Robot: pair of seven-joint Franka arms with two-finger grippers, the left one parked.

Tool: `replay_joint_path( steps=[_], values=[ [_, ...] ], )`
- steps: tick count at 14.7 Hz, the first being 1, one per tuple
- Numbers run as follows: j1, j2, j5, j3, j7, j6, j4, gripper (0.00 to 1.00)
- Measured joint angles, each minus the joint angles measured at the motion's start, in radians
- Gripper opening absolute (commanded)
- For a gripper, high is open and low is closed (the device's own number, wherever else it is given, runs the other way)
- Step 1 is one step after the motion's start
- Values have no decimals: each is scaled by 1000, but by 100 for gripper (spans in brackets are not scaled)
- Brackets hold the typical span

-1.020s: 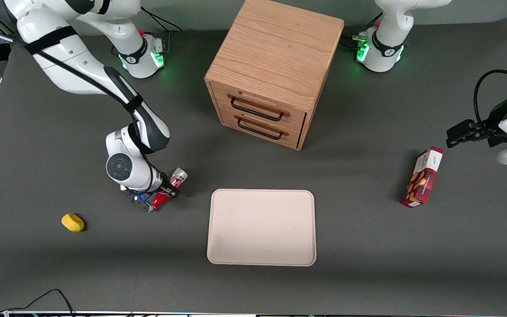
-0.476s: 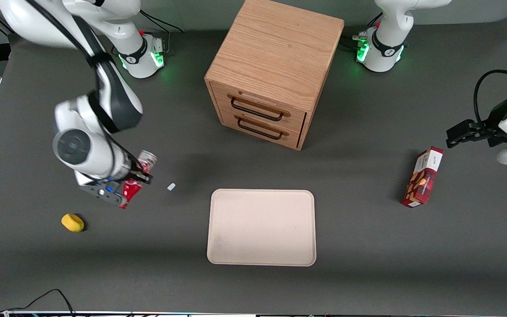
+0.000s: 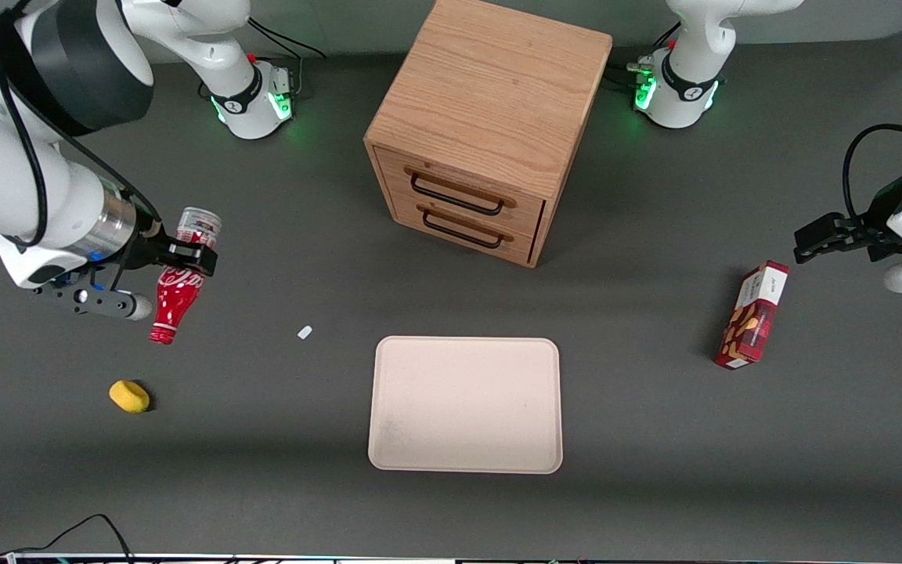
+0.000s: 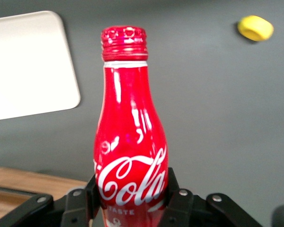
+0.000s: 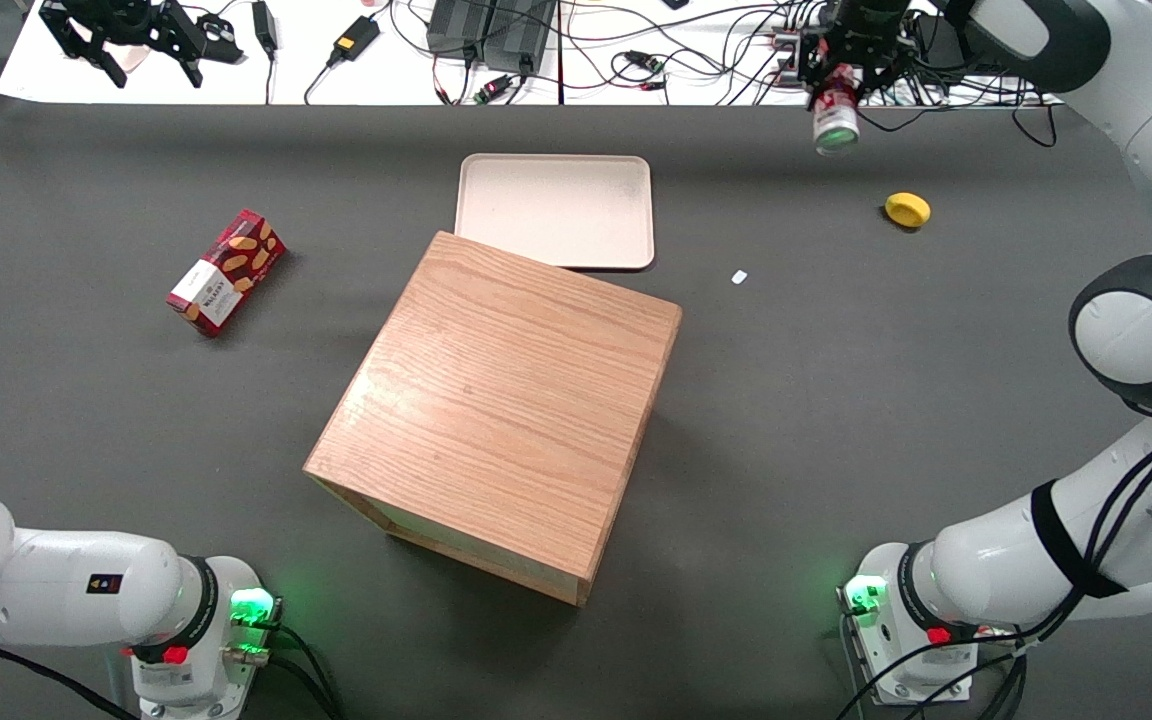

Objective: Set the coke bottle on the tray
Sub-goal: 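Lift the bottle and tilt it upright with the right gripper, then carry the upright bottle over the cream tray with the right gripper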

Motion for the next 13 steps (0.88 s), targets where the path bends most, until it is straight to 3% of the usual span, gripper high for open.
replay_joint_path(
  steps=[6,10,13],
  values=[
    [26,190,7,179,25,114,148,4],
    [41,360,4,190,26,261,158,4],
    [42,492,-53,190,26,377,155,4]
  ],
)
